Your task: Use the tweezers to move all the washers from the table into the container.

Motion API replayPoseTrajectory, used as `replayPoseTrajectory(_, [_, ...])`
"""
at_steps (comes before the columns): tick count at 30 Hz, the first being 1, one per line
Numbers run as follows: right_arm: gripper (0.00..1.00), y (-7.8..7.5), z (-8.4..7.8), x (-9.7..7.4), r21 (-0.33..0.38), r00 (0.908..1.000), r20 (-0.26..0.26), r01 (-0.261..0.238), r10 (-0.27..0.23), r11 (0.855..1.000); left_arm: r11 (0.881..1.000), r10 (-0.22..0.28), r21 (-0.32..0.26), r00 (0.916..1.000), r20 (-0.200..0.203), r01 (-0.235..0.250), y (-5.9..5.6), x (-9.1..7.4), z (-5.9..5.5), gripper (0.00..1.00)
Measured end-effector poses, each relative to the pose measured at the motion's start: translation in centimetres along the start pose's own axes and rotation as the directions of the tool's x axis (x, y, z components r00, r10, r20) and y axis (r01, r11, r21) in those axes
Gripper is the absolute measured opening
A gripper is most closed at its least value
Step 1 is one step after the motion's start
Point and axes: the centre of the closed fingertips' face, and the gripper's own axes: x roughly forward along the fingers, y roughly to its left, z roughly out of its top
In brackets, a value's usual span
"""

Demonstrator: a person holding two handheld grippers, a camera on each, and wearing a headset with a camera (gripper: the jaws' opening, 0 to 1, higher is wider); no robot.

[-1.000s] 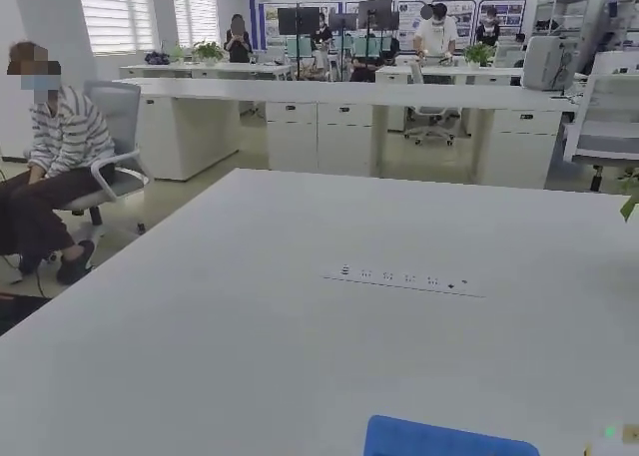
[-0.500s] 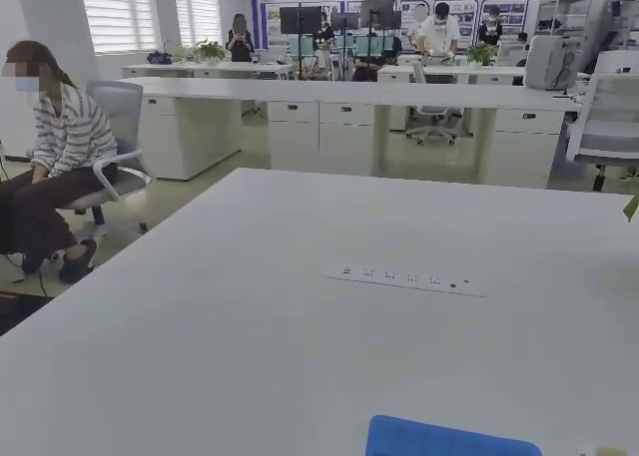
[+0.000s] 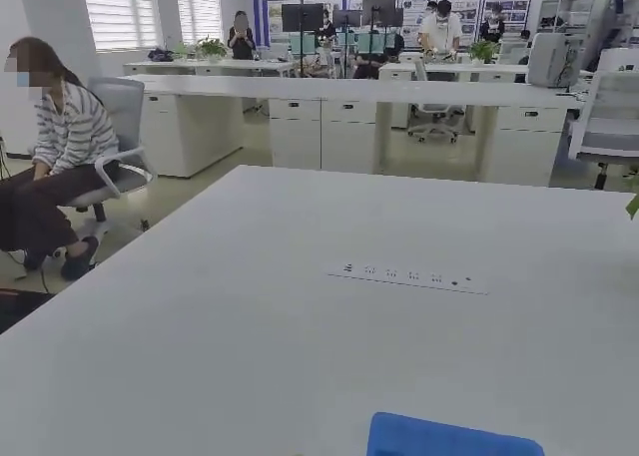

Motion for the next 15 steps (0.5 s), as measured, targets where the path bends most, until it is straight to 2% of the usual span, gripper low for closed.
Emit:
replayPoseTrajectory(5, [0.04,0.2,-0.06,-0.09,0.004,1.0,0.007,-0.005,0.005,1.0,1.0,0.0,-0.001,1.0,0.0,0.0,0.0,0.02,0.02,0.74])
replayPoseTrajectory(12, [0.03,0.69,-0.26,-0.24,-0.071,1.0,0.003,-0.001,0.001,0.997,1.0,-0.001,0.0,1.0,-0.001,0.001,0.0,0.02,0.0,0.74])
replayPoseTrajectory(15, [0.03,0.54,-0.22,-0.26,-0.06,0.9999,0.01,0.008,-0.008,0.998,1.0,-0.001,0.0,1.0,-0.001,0.001,-0.02,0.03,-0.01,0.74])
